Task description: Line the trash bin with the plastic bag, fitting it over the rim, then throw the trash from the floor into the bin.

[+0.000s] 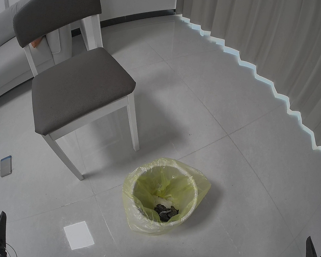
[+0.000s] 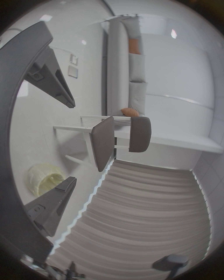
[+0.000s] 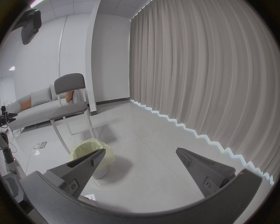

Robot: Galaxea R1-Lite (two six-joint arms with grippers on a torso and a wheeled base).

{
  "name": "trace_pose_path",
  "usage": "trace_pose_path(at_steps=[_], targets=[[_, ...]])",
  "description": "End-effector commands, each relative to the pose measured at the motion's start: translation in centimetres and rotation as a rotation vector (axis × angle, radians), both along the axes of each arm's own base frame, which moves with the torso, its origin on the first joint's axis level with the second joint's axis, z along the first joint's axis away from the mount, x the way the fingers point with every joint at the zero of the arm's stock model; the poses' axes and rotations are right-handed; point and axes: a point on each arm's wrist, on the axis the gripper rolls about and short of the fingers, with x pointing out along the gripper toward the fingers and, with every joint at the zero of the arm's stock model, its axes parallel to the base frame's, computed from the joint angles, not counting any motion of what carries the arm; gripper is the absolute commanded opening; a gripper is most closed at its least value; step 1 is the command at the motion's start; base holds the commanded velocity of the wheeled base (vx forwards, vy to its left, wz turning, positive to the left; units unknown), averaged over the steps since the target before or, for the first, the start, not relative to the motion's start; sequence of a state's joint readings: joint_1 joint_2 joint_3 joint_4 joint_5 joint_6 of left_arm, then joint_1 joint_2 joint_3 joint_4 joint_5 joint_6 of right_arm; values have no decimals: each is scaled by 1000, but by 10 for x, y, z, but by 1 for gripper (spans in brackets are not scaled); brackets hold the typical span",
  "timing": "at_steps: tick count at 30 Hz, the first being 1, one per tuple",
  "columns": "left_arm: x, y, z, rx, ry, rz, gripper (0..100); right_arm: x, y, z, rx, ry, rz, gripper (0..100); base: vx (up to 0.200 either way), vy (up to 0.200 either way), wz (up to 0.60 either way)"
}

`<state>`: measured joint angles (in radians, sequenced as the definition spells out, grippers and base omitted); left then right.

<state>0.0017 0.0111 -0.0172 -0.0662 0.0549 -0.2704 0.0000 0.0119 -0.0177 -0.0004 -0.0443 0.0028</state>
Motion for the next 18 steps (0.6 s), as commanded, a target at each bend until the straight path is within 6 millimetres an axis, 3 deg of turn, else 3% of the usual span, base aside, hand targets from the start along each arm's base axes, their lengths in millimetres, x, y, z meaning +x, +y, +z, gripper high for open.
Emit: trace_pose_path(at_steps=[1, 9, 18], targets=[[0, 0, -4, -81, -1, -1, 100, 1, 0, -5, 2, 12, 12, 100, 0, 0, 0], [1, -1, -11, 311, 72, -42, 100, 1, 0, -5, 17, 10, 12, 100, 0, 0, 0], [0, -1, -12, 256, 90, -45, 100, 1, 0, -5, 25, 11, -8, 100, 0, 0, 0]])
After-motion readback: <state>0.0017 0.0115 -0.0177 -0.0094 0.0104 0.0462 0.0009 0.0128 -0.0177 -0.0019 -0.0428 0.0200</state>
